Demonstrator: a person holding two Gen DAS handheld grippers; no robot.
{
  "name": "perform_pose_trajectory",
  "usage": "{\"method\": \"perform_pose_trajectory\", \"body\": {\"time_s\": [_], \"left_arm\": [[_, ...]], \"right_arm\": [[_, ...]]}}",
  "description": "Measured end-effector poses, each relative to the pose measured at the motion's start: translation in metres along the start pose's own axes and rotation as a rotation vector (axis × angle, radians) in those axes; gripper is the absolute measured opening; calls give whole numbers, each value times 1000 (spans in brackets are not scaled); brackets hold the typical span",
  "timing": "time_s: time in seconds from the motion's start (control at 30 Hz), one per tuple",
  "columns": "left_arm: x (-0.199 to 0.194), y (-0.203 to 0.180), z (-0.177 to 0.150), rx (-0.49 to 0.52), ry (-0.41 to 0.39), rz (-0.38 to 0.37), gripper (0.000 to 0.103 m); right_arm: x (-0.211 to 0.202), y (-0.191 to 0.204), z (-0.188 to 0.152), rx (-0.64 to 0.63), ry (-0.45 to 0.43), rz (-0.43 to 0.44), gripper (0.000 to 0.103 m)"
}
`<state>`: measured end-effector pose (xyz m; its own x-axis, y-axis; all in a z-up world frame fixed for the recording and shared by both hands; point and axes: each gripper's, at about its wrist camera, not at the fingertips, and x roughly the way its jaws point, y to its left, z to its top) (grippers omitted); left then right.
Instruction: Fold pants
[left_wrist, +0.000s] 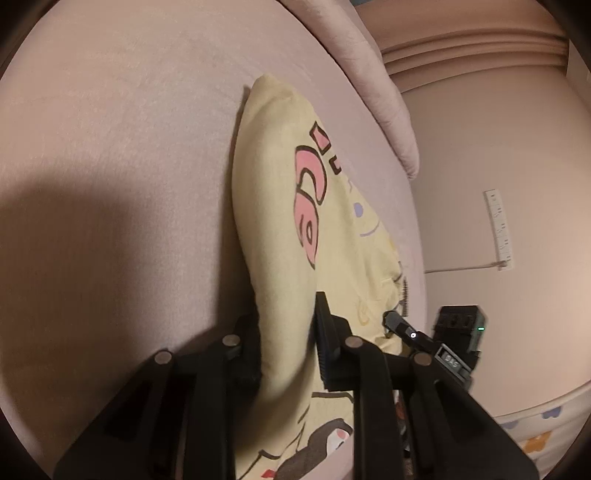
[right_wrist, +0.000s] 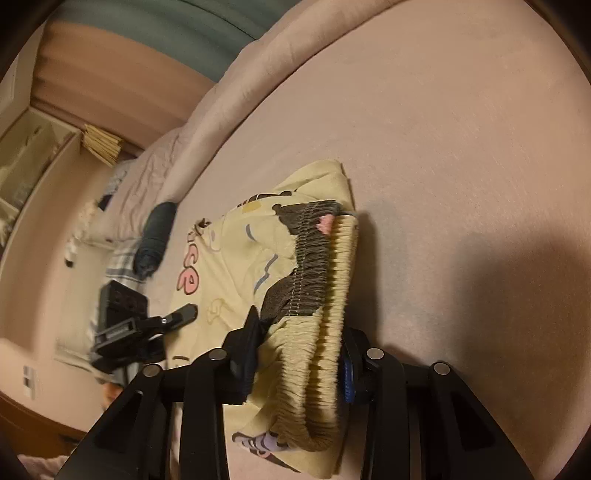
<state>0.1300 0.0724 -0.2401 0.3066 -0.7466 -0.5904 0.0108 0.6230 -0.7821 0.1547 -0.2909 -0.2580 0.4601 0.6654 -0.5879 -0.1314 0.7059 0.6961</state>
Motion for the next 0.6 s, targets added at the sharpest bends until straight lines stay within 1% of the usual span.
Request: {"method": "perform_pose_trajectory", "body": {"time_s": [0.1,0.17,0.27,0.37,0.43,0.6], "left_arm": [[-3,-12,-3,38,-19,70,18],[-6,-19,-4,65,-32,99,17],[-15,-34,-6,118,-61,99,17],[-25,-51,-6,164,-76,75,16],[-31,-62,-4,201,-87,79,16],[-48,-67,1,223,-116,73,16]], "right_arm": [[-4,17,-3,-70,-28,-102,29],[-7,33,-6,-137,-56,-171,26],[-15,59,-6,-240,-92,-241,25],[-23,84,-3,-336,-117,-245,25],[-26,98,0,-376,-127,-235,24],[-29,125,14,-445,-152,-217,24]]}}
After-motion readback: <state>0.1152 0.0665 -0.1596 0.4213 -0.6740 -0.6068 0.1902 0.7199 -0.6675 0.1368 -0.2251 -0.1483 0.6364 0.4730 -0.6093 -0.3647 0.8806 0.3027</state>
